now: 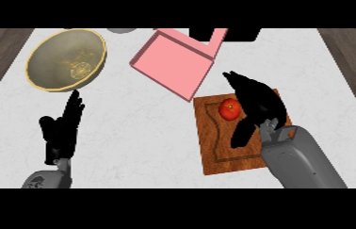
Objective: Pick the tomato from the cutting board and place it in the cardboard box
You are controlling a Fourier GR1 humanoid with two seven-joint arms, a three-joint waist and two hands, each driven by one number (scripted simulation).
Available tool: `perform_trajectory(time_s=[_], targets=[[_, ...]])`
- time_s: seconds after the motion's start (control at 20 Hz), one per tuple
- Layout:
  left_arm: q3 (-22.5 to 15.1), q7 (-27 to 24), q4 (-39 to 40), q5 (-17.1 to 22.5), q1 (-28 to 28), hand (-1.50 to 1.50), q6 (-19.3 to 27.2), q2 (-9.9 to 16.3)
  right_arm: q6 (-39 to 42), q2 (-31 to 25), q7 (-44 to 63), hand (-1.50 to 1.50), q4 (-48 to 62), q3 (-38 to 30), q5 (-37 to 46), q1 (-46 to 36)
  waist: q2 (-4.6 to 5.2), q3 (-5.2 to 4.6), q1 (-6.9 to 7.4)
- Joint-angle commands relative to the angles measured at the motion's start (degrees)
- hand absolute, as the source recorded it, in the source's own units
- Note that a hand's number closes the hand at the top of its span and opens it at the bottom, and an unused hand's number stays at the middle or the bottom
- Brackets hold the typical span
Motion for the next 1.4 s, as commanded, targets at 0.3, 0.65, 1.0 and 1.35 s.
perform_trajectory(time_s=[0.3,0.65,1.0,1.35], targets=[[3.8,1.9,2.3,-1.1,-4.6,0.00,-1.4,0.5,0.6,5.2,0.5,-1.50,2.8,-1.9,7.0,1.1,0.03,0.01,-0.14],[3.4,1.4,3.1,-2.7,-5.2,0.00,-0.9,-1.9,-1.6,6.1,-5.4,-1.50,13.1,-5.2,10.5,-2.2,0.09,0.01,-0.03],[0.4,1.4,-2.0,-5.7,-0.4,0.00,0.9,-5.4,-0.9,5.0,-8.6,-1.50,15.5,-5.8,13.6,-0.6,0.04,0.02,0.00],[5.4,-1.8,4.9,-3.2,-3.1,0.00,-3.8,-2.6,-2.0,8.3,-9.7,-1.50,17.9,-5.4,17.2,-0.9,0.04,0.00,-0.12]])
